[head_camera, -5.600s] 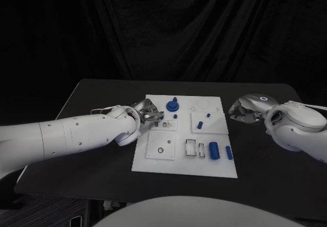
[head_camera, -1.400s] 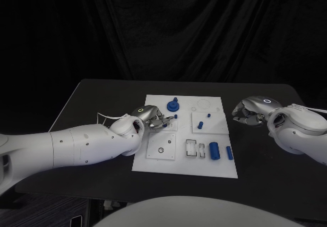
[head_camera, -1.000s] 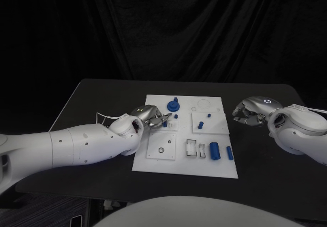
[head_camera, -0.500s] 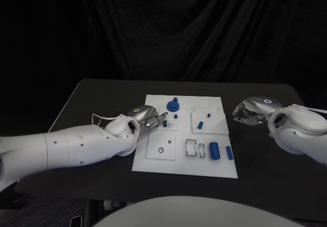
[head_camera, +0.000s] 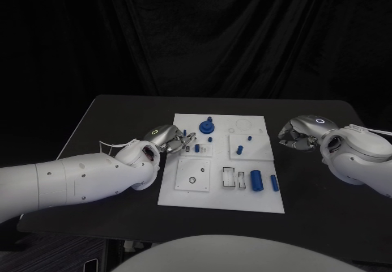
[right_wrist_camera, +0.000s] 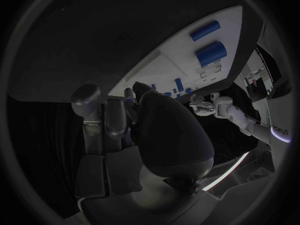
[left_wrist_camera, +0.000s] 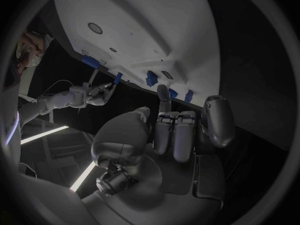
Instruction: Assemble the parts on the task board
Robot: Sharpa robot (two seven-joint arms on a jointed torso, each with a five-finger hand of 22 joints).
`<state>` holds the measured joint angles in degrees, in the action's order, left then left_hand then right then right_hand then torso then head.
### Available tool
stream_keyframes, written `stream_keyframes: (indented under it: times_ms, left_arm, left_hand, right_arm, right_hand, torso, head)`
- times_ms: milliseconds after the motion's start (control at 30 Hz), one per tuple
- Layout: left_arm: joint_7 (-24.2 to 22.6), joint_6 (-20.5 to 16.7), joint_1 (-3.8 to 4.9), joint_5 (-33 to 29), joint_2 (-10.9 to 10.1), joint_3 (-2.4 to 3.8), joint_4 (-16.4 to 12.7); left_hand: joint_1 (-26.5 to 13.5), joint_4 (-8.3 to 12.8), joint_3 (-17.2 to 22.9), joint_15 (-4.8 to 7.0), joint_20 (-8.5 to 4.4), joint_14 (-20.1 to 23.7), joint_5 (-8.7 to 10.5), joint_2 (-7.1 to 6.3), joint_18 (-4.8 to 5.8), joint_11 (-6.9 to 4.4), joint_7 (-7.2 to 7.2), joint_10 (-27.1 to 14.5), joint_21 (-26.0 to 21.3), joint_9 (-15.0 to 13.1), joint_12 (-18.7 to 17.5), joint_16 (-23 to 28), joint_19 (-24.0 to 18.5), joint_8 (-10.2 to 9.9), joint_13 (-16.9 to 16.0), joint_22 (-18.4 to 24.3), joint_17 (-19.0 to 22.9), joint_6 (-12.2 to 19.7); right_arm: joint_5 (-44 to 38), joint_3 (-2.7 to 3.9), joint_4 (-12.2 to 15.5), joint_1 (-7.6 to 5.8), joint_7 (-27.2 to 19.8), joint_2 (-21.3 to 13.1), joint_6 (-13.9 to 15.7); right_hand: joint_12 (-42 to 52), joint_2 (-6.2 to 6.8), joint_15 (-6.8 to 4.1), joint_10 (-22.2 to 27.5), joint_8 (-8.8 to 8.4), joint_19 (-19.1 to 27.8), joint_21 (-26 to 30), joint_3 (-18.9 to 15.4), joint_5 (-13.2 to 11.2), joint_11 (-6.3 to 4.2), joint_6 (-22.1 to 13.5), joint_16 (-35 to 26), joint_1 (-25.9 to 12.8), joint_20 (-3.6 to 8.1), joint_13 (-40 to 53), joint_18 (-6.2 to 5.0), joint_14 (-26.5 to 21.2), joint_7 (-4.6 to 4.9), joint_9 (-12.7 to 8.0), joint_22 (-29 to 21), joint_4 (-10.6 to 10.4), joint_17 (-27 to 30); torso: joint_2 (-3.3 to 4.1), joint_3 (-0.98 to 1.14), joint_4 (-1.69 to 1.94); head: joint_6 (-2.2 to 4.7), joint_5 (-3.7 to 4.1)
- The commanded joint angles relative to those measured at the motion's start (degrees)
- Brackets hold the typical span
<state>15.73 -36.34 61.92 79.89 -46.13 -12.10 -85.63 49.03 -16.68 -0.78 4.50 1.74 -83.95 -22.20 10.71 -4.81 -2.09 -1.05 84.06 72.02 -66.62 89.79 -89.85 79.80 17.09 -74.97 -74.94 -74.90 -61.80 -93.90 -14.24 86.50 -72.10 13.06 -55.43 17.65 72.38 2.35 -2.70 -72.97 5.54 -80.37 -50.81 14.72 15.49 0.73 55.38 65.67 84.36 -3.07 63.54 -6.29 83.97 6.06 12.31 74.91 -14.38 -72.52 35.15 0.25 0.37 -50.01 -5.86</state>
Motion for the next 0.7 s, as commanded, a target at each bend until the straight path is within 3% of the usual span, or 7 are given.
stream_keyframes:
  times_ms: [33, 167, 300, 433, 467, 500, 700]
  left_arm:
    - [-3.73, -2.32, 0.69, -3.7, -0.82, 0.04, -1.22]
    - [-5.89, -0.42, 2.45, -6.95, -1.85, 0.04, -2.38]
    - [-7.13, 4.44, 5.3, -9.19, -2.29, 0.04, -2.66]
    - [-7.79, 13.81, 9.09, -11.89, -2.21, 0.03, -1.27]
    - [-7.81, 19.15, 10.55, -14.47, -1.84, 0.03, -0.02]
    - [-7.78, 22.47, 11.31, -16.08, -1.55, 0.03, 0.84]
    - [-5.31, 39.0, 14.84, -25.39, 1.39, 0.03, 7.14]
  left_hand:
    - [2.36, 0.04, -0.6, 0.48, -0.13, -6.05, -0.12, -1.15, 0.69, -0.44, 0.01, 5.94, 0.57, -1.22, 0.21, -0.15, 0.57, 0.53, -15.03, -9.21, -15.1, 0.91]
    - [7.92, 0.23, -0.45, 0.46, -0.22, -6.05, 0.08, -3.49, 0.87, -0.46, -0.02, 5.94, 1.31, -2.88, 0.21, -0.15, 1.08, 0.43, -15.03, -9.74, -15.1, 2.37]
    - [12.96, 0.52, -0.23, 0.36, -0.08, -6.05, 1.26, -5.07, 1.21, -0.18, -0.41, 5.94, 2.61, -3.81, 0.21, -0.15, 1.87, -0.26, -15.03, -10.27, -15.1, 4.43]
    - [17.14, 0.88, 0.01, 0.04, 0.15, -6.05, 2.38, -5.76, 1.49, 0.18, -0.9, 5.94, 3.8, -4.05, 0.21, -0.15, 2.52, -1.07, -15.03, -10.66, -15.1, 6.39]
    - [19.4, 1.62, 0.46, -0.14, 0.22, -6.05, 4.62, -5.76, 1.44, 0.31, -1.07, 5.94, 3.63, -3.79, 0.21, -0.15, 2.38, -1.62, -15.03, -10.61, -15.1, 7.1]
    - [21.11, 1.9, 0.68, -0.37, 0.56, -6.05, 10.66, -5.57, 1.43, 0.8, -1.32, 5.94, 3.35, -2.95, 0.21, -0.15, 2.12, -2.46, -15.03, -10.54, -15.1, 7.5]
    - [22.1, 1.62, -0.1, -0.88, 1.01, -6.05, 15.26, -5.96, 1.33, 1.16, -1.9, 5.94, 3.02, -0.7, 0.21, -0.15, 1.85, -3.74, -15.03, -10.44, -15.1, 7.01]
  right_arm:
    - [-0.22, 0.03, 0.09, 0.13, 1.19, -0.13, 0.64]
    - [-0.22, 0.03, 0.14, 0.13, 1.18, -0.2, 1.02]
    - [-0.22, 0.03, 0.22, 0.12, 1.06, -0.28, 1.52]
    - [-0.22, 0.03, 0.18, 0.11, 1.15, -0.13, 1.76]
    - [-0.22, 0.03, 0.14, 0.11, 1.19, -0.06, 1.86]
    - [-0.22, 0.03, 0.11, 0.11, 1.22, 0.0, 1.97]
    - [-0.22, 0.03, -0.08, 0.1, 1.24, 0.54, 3.05]
  right_hand:
    - [-0.14, 0.43, -0.28, 0.32, -0.12, 0.33, 0.39, -0.06, -0.08, 0.04, 0.44, -0.23, -0.08, -0.13, -0.07, -0.34, 0.21, 0.14, -0.07, 5.94, -0.34, 0.04]
    - [-0.2, 0.43, -0.28, 0.36, -0.12, 0.32, 0.42, -0.05, -0.04, 0.04, 0.47, -0.23, -0.17, -0.14, -0.16, -0.34, 0.23, 0.14, -0.08, 5.93, -0.42, 0.04]
    - [-0.2, 0.43, -0.28, 0.36, -0.12, 0.32, 0.42, -0.05, -0.04, 0.04, 0.47, -0.23, -0.17, -0.14, -0.16, -0.34, 0.23, 0.14, -0.08, 5.93, -0.42, 0.04]
    - [-0.16, 0.43, -0.28, 0.3, -0.11, 0.31, 0.4, -0.05, -0.02, 0.04, 0.48, -0.17, -0.18, -0.14, -0.09, -0.33, 0.25, 0.14, -0.08, 5.94, -0.44, 0.0]
    - [-0.16, 0.43, -0.28, 0.3, -0.11, 0.31, 0.4, -0.05, -0.02, 0.04, 0.48, -0.17, -0.18, -0.14, -0.09, -0.33, 0.25, 0.14, -0.08, 5.94, -0.44, 0.0]
    - [-0.16, 0.43, -0.28, 0.3, -0.11, 0.31, 0.4, -0.05, -0.02, 0.04, 0.48, -0.17, -0.18, -0.14, -0.09, -0.33, 0.25, 0.14, -0.08, 5.94, -0.44, 0.0]
    - [-0.19, 0.39, -0.28, 0.31, -0.08, 0.3, 0.46, 0.0, 0.09, 0.03, 0.57, -0.29, -0.2, -0.13, -0.15, -0.34, 0.23, 0.1, -0.07, 5.92, -0.48, 0.1]
  torso:
    - [0.0, -0.02, 0.05]
    - [-0.03, 0.01, 0.05]
    - [-0.07, 0.11, -0.03]
    - [0.02, 0.04, 0.03]
    - [0.03, 0.02, 0.03]
    - [0.03, 0.03, 0.02]
    - [0.01, 0.09, 0.04]
  head:
    - [0.01, 0.05]
    - [0.01, -0.09]
    - [0.01, -0.3]
    - [0.01, -0.39]
    - [0.01, -0.3]
    - [0.01, -0.38]
    - [0.01, -0.88]
